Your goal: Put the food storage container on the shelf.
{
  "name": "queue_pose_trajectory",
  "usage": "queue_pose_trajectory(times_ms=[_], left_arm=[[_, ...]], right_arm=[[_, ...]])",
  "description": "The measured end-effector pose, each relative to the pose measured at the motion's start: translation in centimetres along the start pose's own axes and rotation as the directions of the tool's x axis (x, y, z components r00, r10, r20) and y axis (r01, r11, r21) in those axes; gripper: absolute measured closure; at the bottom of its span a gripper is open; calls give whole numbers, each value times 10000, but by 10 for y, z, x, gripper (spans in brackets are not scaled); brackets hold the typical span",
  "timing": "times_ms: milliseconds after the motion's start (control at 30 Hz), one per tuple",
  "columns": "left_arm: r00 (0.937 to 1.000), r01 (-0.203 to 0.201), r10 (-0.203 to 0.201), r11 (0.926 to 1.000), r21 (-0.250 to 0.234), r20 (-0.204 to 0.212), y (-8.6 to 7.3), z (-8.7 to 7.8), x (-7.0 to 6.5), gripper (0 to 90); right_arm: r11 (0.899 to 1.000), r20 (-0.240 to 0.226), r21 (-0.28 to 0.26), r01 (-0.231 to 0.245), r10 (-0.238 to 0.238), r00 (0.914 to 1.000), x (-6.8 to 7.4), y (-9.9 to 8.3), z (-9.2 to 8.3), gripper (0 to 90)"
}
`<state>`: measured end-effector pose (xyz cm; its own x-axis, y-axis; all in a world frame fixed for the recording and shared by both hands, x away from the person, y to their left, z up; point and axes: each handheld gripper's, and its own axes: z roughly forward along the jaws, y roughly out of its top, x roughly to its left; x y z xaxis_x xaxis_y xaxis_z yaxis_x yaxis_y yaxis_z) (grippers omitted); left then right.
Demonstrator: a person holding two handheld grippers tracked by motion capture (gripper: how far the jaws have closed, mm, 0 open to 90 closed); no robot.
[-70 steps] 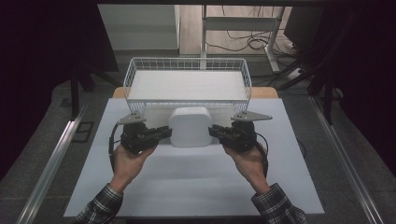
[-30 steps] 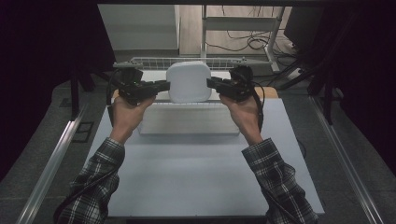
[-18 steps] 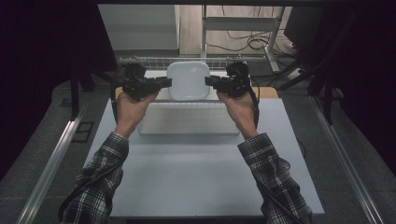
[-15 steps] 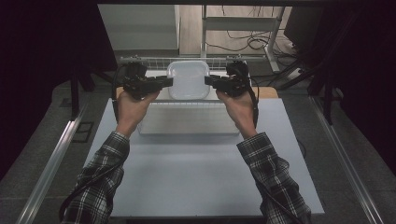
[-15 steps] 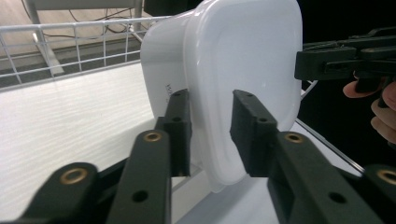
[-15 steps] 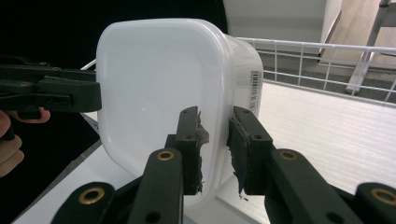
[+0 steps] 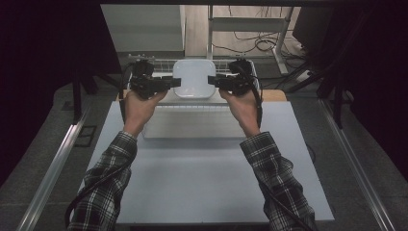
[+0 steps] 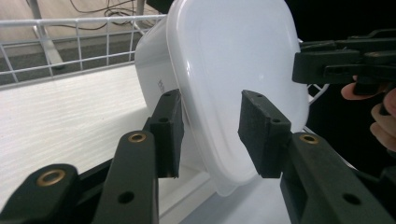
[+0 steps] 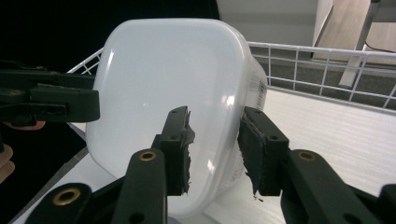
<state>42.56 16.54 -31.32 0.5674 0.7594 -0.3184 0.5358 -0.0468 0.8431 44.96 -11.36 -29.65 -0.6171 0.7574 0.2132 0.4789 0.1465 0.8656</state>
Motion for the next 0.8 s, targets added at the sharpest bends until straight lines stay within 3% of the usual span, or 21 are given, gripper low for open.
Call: queue_pose_trajectory(times_ms=[300, 433, 800], left_arm=[[9994, 348, -349, 9993, 118, 82, 2, 7, 6, 601], [9993, 356, -353, 9992, 206, -139, 5, 9, 7, 558], [9939, 109, -83, 9997, 231, -1100, 17, 18, 12, 509]], right_arm=[[9997, 34, 113, -199, 199, 9998, -6, 4, 8, 569], [9998, 397, 174, 72, -79, 9992, -5, 5, 11, 566], [9998, 800, 165, 140, -153, 9967, -4, 8, 18, 565]])
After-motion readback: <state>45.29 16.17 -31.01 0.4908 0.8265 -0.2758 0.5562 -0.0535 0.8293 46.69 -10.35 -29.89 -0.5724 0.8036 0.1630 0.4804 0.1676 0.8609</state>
